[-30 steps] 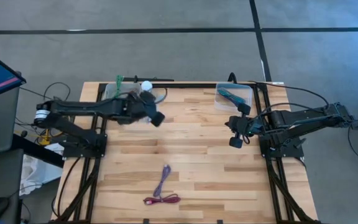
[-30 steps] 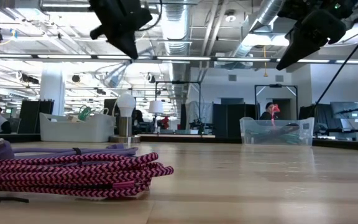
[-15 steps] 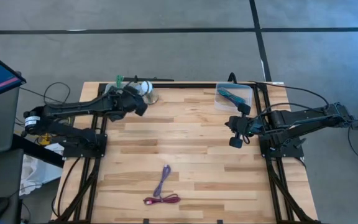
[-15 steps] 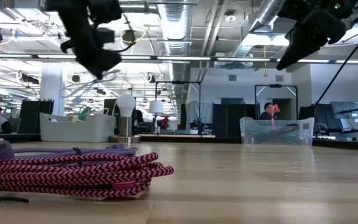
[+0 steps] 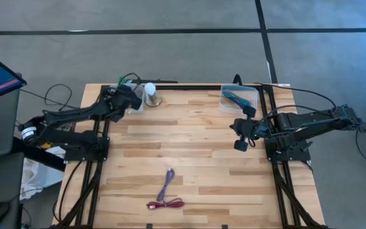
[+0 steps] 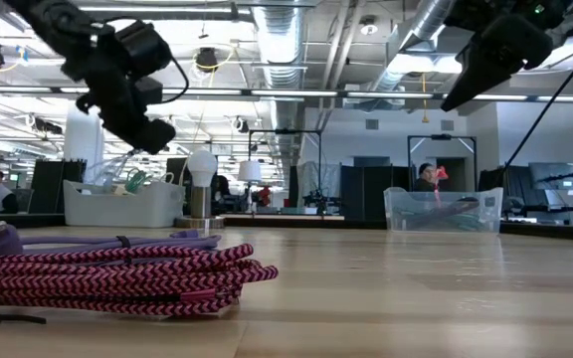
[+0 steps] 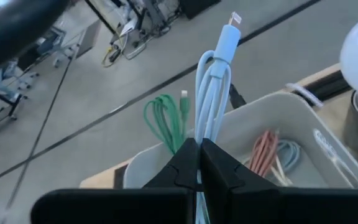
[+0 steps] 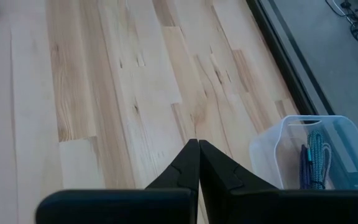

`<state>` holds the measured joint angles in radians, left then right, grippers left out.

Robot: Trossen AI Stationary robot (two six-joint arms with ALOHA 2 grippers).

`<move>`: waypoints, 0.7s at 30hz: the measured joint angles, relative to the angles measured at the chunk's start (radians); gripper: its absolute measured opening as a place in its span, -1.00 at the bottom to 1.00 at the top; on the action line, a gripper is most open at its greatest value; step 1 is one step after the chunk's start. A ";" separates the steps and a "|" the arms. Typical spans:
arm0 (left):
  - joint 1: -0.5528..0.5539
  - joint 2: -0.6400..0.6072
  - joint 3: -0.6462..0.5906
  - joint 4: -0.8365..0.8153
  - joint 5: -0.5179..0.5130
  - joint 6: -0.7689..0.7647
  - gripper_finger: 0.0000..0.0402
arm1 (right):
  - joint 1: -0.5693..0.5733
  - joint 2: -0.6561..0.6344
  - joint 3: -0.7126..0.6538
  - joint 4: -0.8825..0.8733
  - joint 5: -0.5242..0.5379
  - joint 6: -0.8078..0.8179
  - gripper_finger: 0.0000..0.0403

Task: Pick & Place USB Port
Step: Put the light blue charger cable into the gray bin

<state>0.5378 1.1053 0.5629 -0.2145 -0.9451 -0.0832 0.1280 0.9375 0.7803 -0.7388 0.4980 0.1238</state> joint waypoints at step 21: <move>0.150 0.000 -0.165 0.229 0.191 0.073 -0.79 | 0.000 0.000 0.000 0.026 0.000 0.000 -1.00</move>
<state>0.6876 1.1057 0.3977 0.0148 -0.7544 -0.0101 0.1281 0.9375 0.7803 -0.7132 0.4980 0.1234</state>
